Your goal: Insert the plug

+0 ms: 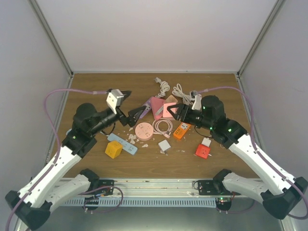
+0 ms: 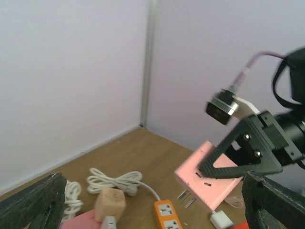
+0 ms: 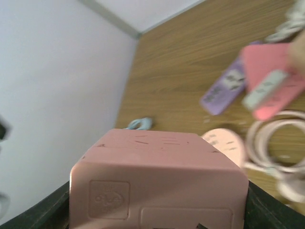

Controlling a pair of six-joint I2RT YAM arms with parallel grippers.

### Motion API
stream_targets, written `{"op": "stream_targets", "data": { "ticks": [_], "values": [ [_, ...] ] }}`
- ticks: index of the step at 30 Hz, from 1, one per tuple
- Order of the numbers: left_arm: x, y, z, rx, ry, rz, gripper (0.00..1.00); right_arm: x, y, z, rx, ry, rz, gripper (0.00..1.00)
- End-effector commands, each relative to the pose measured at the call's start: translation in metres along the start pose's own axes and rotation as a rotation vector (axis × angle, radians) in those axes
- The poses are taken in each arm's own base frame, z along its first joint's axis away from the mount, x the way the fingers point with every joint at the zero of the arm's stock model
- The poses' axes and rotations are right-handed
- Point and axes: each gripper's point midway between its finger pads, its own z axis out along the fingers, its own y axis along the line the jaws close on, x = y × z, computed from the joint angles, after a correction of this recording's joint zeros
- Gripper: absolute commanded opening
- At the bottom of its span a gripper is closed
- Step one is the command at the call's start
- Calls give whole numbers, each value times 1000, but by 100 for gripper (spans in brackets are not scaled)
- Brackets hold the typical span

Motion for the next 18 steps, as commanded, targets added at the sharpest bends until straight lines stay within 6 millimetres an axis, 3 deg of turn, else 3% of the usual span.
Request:
{"op": "stream_targets", "data": {
  "ticks": [1,6,11,18],
  "values": [
    [-12,38,-20,-250,-44,-80,99,-29,-52,-20,324,-152,-72,40],
    [-1,49,-26,-323,-18,-83,99,-37,-97,-29,562,-199,-95,42],
    [-6,47,-38,-329,-128,5,99,-38,-140,-15,714,-151,-102,43],
    [14,59,-39,-383,-116,45,99,-37,-203,-2,884,-81,-28,43]
  ]
}}
